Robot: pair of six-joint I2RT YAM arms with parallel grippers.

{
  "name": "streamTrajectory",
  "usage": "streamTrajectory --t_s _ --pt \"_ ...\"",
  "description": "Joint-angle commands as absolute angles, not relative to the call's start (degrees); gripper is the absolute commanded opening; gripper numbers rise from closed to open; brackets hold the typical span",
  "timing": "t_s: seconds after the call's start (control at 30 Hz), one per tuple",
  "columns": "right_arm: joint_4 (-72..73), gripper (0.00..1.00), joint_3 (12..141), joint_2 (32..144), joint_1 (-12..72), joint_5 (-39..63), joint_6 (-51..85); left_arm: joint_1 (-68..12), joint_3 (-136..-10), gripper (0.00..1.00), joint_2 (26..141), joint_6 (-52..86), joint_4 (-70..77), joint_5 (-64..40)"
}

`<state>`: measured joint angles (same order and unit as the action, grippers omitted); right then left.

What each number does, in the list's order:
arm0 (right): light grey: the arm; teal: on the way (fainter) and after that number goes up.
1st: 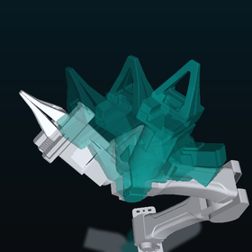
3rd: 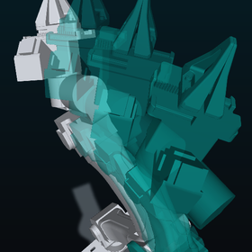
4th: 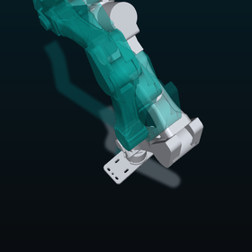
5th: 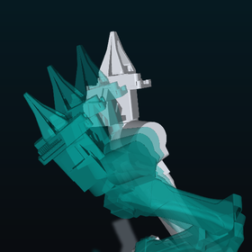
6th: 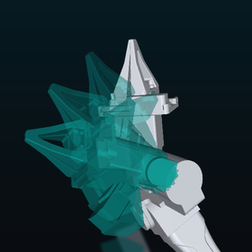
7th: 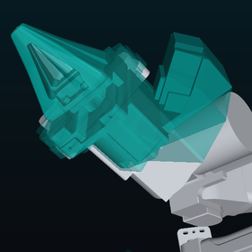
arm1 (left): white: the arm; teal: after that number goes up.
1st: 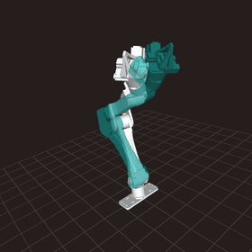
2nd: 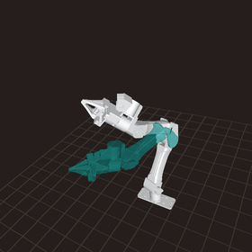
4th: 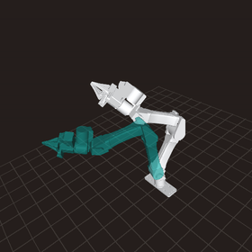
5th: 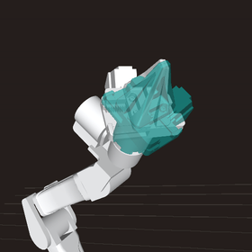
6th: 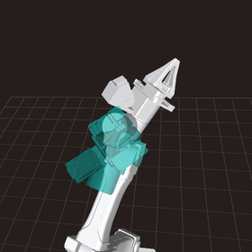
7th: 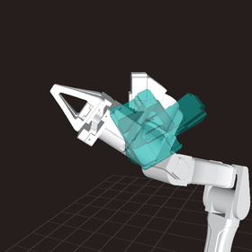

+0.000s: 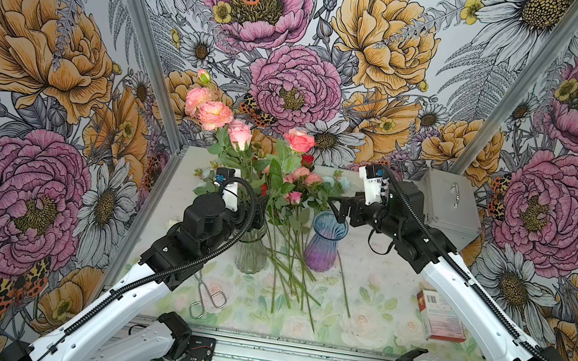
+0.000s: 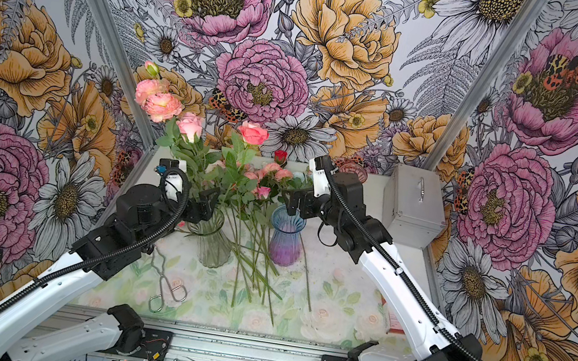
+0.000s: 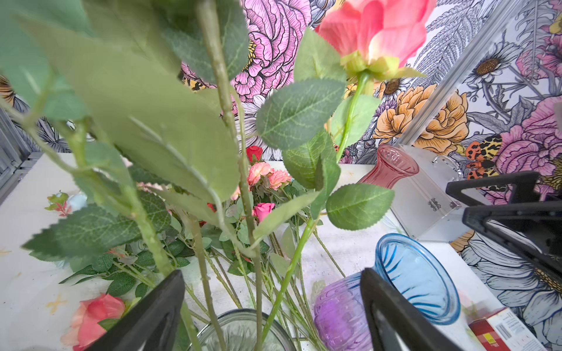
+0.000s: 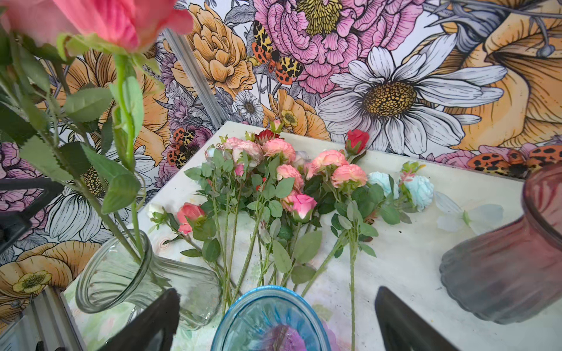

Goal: Place the pink flowers into the vase
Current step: Place the flower in the vase.

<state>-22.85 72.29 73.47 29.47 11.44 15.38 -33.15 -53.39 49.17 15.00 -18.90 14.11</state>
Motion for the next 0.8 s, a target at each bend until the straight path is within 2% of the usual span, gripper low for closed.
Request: streamTrajectory --t_s 0.0,0.17,0.37,0.63,0.77 --pt "-21.03 0.99 75.59 74.91 32.5 11.34 13.97 -33.14 -57.08 0.93 47.74 13.54 -19.86 13.05" --pt "-20.44 0.99 76.84 76.96 38.36 9.57 12.5 -30.06 -61.16 0.97 47.72 14.5 -20.56 10.72" --pt "-19.09 0.99 76.2 79.9 44.29 7.13 11.86 -19.53 -64.31 0.98 50.13 22.27 -21.83 2.84" --pt "-17.41 1.0 73.54 80.8 49.46 8.03 11.69 -8.77 -59.76 0.98 46.9 34.64 -24.94 -2.23" --pt "-17.51 0.99 74.36 82.45 49.74 7.56 13.32 -2.23 -54.63 0.95 45.53 42.4 -25.7 -10.24"
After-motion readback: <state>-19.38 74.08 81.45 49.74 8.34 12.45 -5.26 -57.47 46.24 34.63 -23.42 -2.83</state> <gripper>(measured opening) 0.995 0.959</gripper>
